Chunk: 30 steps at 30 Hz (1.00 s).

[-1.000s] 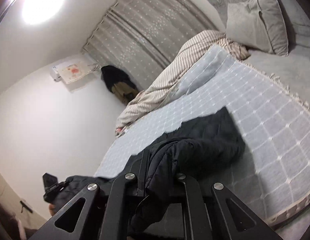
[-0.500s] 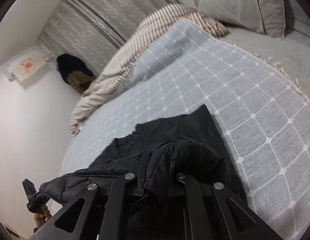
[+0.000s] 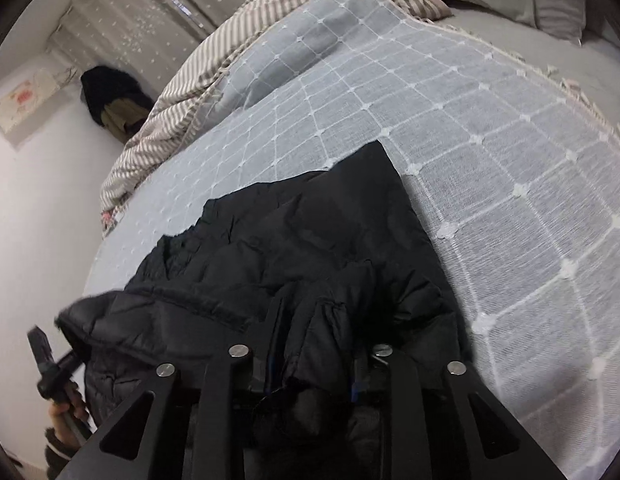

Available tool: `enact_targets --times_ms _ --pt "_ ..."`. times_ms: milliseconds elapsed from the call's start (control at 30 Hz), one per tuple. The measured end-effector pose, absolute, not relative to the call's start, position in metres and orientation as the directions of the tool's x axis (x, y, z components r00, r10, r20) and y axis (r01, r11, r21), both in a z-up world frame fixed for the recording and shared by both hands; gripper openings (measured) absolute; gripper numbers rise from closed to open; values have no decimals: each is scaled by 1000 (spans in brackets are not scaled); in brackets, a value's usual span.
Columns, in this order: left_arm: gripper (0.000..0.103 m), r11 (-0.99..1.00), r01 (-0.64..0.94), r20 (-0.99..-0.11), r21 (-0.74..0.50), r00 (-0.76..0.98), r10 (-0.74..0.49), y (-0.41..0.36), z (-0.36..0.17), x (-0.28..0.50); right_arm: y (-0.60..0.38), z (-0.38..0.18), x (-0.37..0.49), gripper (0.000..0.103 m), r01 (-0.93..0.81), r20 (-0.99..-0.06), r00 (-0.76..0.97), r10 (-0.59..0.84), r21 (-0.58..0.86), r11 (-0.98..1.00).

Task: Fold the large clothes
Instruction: 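Lay the folded jacket down and open both tools, then regrasp with the left tool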

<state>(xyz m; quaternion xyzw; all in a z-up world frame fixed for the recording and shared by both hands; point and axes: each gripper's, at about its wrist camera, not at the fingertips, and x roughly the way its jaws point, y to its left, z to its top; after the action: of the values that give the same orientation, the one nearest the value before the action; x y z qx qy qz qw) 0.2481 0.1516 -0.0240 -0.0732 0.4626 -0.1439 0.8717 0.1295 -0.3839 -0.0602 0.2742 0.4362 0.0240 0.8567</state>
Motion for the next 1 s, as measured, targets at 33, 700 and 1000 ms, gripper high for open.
enact_targets --times_ms 33,700,1000 --pt "46 946 197 -781 -256 535 -323 154 -17 241 -383 -52 122 41 180 -735 619 276 475 862" --pt "83 829 560 -879 9 399 -260 102 -10 156 -273 -41 99 72 -31 -880 466 90 85 996" --pt "83 826 562 -894 -31 353 -274 45 -28 206 -260 -38 149 72 -28 -883 453 121 121 992"
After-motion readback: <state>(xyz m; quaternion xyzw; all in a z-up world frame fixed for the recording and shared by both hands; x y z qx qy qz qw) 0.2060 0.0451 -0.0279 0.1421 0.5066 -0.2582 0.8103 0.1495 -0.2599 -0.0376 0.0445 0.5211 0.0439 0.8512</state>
